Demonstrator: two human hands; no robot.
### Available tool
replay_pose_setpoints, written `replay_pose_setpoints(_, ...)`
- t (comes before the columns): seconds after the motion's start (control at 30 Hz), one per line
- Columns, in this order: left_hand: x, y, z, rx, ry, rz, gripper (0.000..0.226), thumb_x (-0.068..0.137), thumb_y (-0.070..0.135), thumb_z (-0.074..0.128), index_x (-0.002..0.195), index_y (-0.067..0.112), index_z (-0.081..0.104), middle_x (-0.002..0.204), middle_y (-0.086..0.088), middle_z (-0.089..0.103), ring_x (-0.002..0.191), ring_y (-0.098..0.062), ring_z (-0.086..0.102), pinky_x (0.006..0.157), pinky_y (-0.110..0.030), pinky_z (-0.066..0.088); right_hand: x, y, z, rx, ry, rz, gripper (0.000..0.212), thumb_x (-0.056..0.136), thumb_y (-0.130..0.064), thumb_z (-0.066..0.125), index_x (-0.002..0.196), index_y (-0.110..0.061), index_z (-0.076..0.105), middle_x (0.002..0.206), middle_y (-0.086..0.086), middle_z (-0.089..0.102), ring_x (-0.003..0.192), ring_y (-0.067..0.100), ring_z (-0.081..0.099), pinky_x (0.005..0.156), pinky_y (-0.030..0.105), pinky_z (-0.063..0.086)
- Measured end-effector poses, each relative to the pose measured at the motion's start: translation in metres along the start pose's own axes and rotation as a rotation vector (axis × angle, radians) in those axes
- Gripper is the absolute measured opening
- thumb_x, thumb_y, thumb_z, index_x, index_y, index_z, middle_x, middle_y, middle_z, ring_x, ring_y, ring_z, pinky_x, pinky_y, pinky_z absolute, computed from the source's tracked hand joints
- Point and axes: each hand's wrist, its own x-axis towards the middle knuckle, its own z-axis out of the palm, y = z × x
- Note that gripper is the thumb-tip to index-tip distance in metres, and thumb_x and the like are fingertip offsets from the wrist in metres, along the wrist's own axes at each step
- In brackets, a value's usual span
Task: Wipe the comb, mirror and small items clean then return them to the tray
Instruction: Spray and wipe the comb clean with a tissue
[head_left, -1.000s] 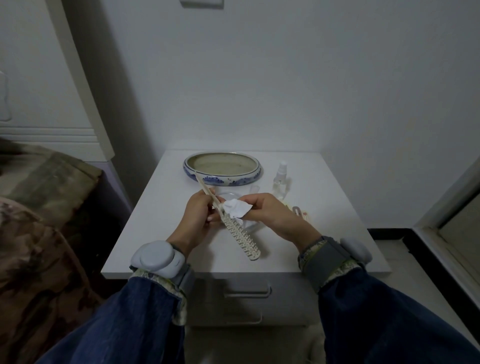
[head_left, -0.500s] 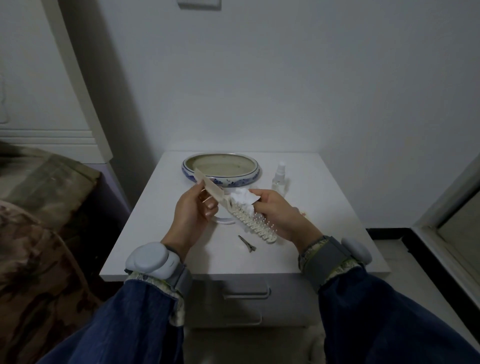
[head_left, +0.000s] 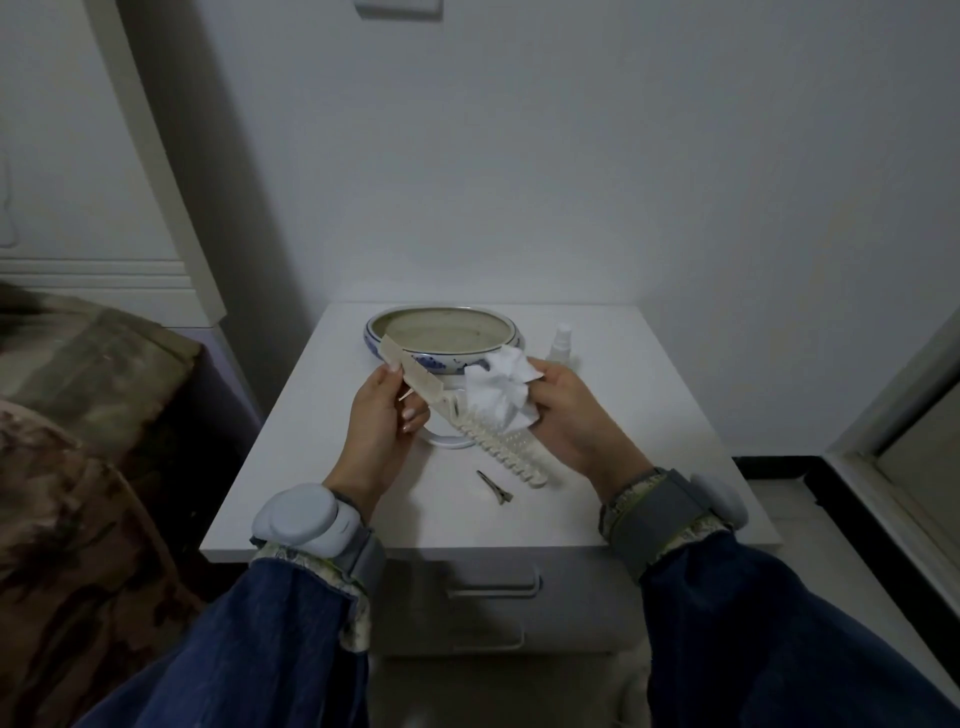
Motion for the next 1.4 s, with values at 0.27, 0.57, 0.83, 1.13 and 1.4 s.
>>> replay_pose_setpoints(0.27, -0.002, 0.001, 0.002, -0.012, 0.011, -0.014, 0.027, 0.102, 0.011, 0.029, 0.078, 0.011, 0.041, 0.053, 0.007, 0.047, 0.039, -0.002, 0.031, 0.036, -0.012, 0.022, -0.001, 0.009, 0.002, -0.119, -0.055, 0.080, 0.039, 0.085, 0.017, 0.041, 0.116, 0.000, 0.055, 0.071, -0.012, 0.070, 0.066, -0.003, 0.062, 0.064, 0.010, 0.046)
replay_pose_setpoints(0.57, -0.003, 0.001, 0.003, -0.037, 0.030, -0.028, 0.028, 0.102, 0.011, 0.029, 0.076, 0.011, 0.041, 0.050, 0.008, 0.048, 0.037, -0.001, 0.030, 0.034, -0.011, 0.021, -0.003, 0.010, 0.007, -0.119, -0.070, 0.119, 0.030, 0.078, 0.005, 0.055, 0.100, -0.012, 0.067, 0.088, 0.007, 0.066, 0.090, 0.027, 0.044, 0.080, 0.031, 0.036)
replay_pose_setpoints(0.83, -0.001, -0.002, 0.002, -0.028, 0.026, -0.021, 0.027, 0.102, 0.011, 0.029, 0.077, 0.011, 0.041, 0.049, 0.008, 0.044, 0.035, -0.001, 0.029, 0.033, -0.011, 0.021, -0.003, 0.008, 0.009, -0.170, -0.135, 0.077, 0.038, 0.085, 0.012, 0.049, 0.118, -0.007, 0.055, 0.076, -0.013, 0.071, 0.074, -0.001, 0.061, 0.072, 0.012, 0.046)
replay_pose_setpoints(1.13, 0.002, -0.003, 0.001, -0.040, 0.038, 0.007, 0.031, 0.102, 0.013, 0.027, 0.074, 0.012, 0.040, 0.047, 0.005, 0.035, 0.035, -0.001, 0.027, 0.034, -0.012, 0.022, -0.001, 0.003, 0.003, 0.042, -0.048, -0.022, 0.022, 0.088, 0.010, 0.044, 0.100, -0.001, 0.058, 0.069, -0.007, 0.070, 0.065, 0.002, 0.064, 0.062, 0.015, 0.050)
replay_pose_setpoints(1.4, 0.003, -0.001, -0.003, -0.129, 0.061, 0.011, 0.029, 0.102, 0.011, 0.027, 0.076, 0.012, 0.041, 0.049, 0.007, 0.041, 0.036, -0.001, 0.028, 0.034, -0.011, 0.023, -0.002, 0.008, 0.008, -0.110, -0.042, 0.049, 0.035, 0.069, -0.001, 0.058, 0.102, -0.006, 0.065, 0.085, 0.007, 0.067, 0.089, 0.025, 0.053, 0.078, 0.029, 0.041)
